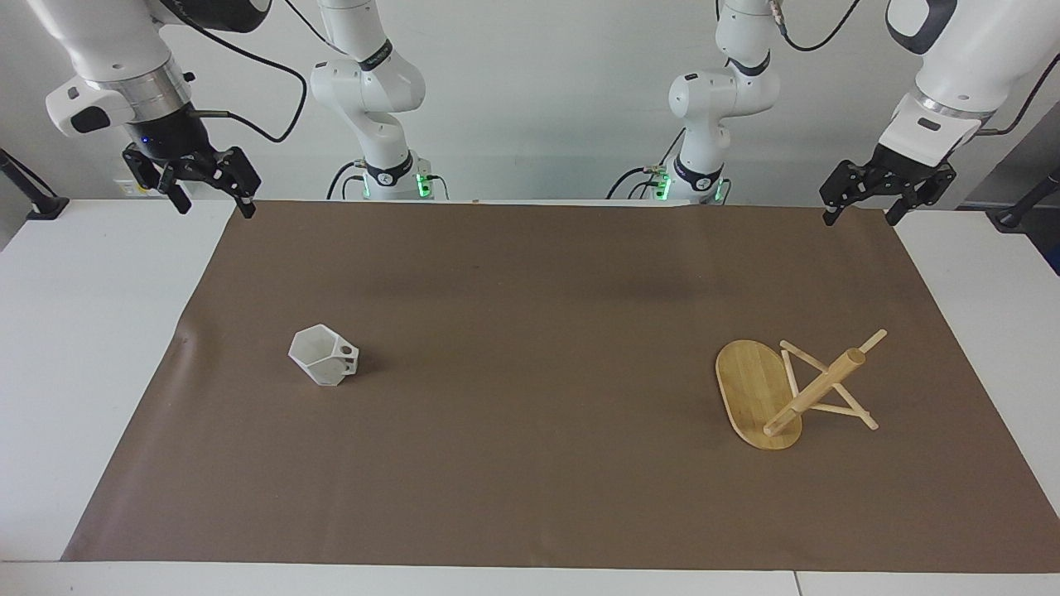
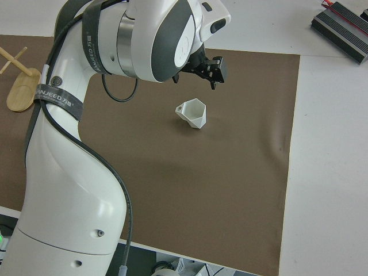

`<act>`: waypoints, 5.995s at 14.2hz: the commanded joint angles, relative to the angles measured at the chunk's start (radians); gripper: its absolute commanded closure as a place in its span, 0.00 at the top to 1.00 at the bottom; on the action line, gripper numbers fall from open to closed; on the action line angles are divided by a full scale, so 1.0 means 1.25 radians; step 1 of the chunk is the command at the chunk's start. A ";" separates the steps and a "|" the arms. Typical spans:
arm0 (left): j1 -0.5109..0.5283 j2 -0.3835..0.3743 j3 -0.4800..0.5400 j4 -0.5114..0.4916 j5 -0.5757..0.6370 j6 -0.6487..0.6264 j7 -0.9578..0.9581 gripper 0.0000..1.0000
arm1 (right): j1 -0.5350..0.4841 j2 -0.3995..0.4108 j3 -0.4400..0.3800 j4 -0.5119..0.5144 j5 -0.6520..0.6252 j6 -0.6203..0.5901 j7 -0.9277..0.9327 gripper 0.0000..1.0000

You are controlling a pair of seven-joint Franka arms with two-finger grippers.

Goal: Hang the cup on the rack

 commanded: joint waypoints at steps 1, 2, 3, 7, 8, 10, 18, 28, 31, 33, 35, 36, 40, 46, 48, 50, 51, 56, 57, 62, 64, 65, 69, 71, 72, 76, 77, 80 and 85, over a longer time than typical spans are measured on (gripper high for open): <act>0.006 -0.019 -0.002 -0.023 -0.008 0.006 -0.006 1.00 | -0.009 -0.010 0.004 -0.010 0.015 -0.001 -0.016 1.00; 0.006 -0.019 -0.002 -0.023 -0.009 0.006 -0.006 1.00 | -0.009 -0.010 0.004 -0.010 0.015 -0.002 -0.016 1.00; 0.006 -0.019 -0.002 -0.023 -0.009 0.006 -0.006 1.00 | -0.009 -0.010 0.004 -0.010 0.015 -0.001 -0.016 1.00; 0.006 -0.019 -0.002 -0.023 -0.009 0.006 -0.006 1.00 | -0.009 -0.010 0.004 -0.010 0.015 -0.001 -0.016 1.00; 0.006 -0.019 -0.002 -0.023 -0.008 0.006 -0.006 1.00 | -0.009 -0.010 0.004 -0.010 0.015 -0.001 -0.016 1.00; 0.006 -0.019 -0.002 -0.022 -0.009 0.006 -0.006 1.00 | -0.009 -0.010 0.004 -0.010 0.015 -0.002 -0.016 1.00; 0.006 -0.019 -0.002 -0.023 -0.009 0.006 -0.006 1.00 | -0.009 -0.010 0.004 -0.010 0.015 -0.002 -0.016 1.00; 0.006 -0.019 -0.002 -0.023 -0.008 0.006 -0.006 1.00 | -0.009 -0.010 0.004 -0.010 0.015 -0.002 -0.016 1.00; 0.006 -0.019 -0.002 -0.023 -0.009 0.006 -0.006 1.00 | -0.009 -0.010 0.004 -0.010 0.015 -0.002 -0.016 1.00; 0.006 -0.019 -0.002 -0.023 -0.008 0.006 -0.006 1.00 | -0.009 -0.010 0.004 -0.010 0.015 -0.001 -0.016 1.00; 0.006 -0.019 -0.002 -0.023 -0.009 0.006 -0.006 1.00 | -0.009 -0.010 0.004 -0.010 0.015 -0.002 -0.016 1.00; 0.006 -0.019 -0.002 -0.023 -0.008 0.006 -0.006 1.00 | -0.009 -0.010 0.004 -0.010 0.015 -0.001 -0.016 1.00; 0.006 -0.019 -0.002 -0.023 -0.009 0.006 -0.006 1.00 | -0.009 -0.010 0.004 -0.010 0.015 -0.002 -0.016 1.00; 0.006 -0.019 -0.002 -0.023 -0.009 0.006 -0.006 1.00 | -0.008 -0.010 0.004 -0.010 0.015 -0.002 -0.016 1.00; 0.006 -0.019 -0.002 -0.023 -0.008 0.006 -0.006 1.00 | -0.008 -0.010 0.004 -0.010 0.015 -0.002 -0.016 1.00; 0.006 -0.019 -0.002 -0.022 -0.009 0.006 -0.006 1.00 | -0.011 -0.011 0.004 -0.010 0.015 -0.001 -0.024 1.00; 0.006 -0.019 -0.002 -0.023 -0.009 0.006 -0.006 1.00 | -0.009 -0.012 0.002 -0.012 0.015 -0.001 -0.024 1.00; 0.006 -0.019 -0.002 -0.023 -0.008 0.006 -0.006 1.00 | -0.017 -0.018 0.000 -0.030 0.008 0.013 -0.078 1.00; 0.006 -0.019 -0.002 -0.023 -0.009 0.006 -0.006 1.00 | -0.020 -0.020 0.000 -0.037 0.008 0.024 -0.077 1.00; 0.006 -0.019 -0.002 -0.023 -0.009 0.006 -0.006 1.00 | -0.020 -0.039 0.001 -0.141 0.020 0.196 -0.075 1.00; 0.006 -0.019 -0.002 -0.023 -0.009 0.006 -0.006 1.00 | -0.023 -0.014 0.001 -0.142 0.026 0.204 -0.077 1.00; 0.006 -0.019 -0.002 -0.023 -0.009 0.006 -0.006 1.00 | -0.028 0.001 0.001 -0.142 0.035 0.209 -0.077 1.00; 0.006 -0.019 -0.002 -0.023 -0.009 0.006 -0.006 1.00 | -0.030 0.071 0.001 -0.143 0.040 0.263 -0.074 1.00; 0.006 -0.019 -0.002 -0.023 -0.009 0.006 -0.006 1.00 | -0.029 0.104 0.001 -0.143 0.040 0.299 -0.074 1.00; 0.006 -0.019 -0.002 -0.023 -0.009 0.006 -0.006 1.00 | -0.029 0.122 0.001 -0.143 0.040 0.316 -0.074 1.00; 0.006 -0.019 -0.002 -0.023 -0.008 0.006 -0.006 1.00 | -0.029 0.192 0.001 -0.142 0.040 0.385 -0.075 1.00; 0.006 -0.019 -0.002 -0.023 -0.009 0.006 -0.006 1.00 | -0.029 0.210 0.002 -0.142 0.041 0.398 -0.075 1.00; 0.006 -0.019 -0.002 -0.023 -0.008 0.006 -0.006 1.00 | -0.028 0.238 0.007 -0.149 0.053 0.404 -0.073 1.00; 0.006 -0.019 -0.002 -0.023 -0.009 0.006 -0.006 1.00 | -0.025 0.232 0.018 -0.197 0.053 0.402 -0.078 1.00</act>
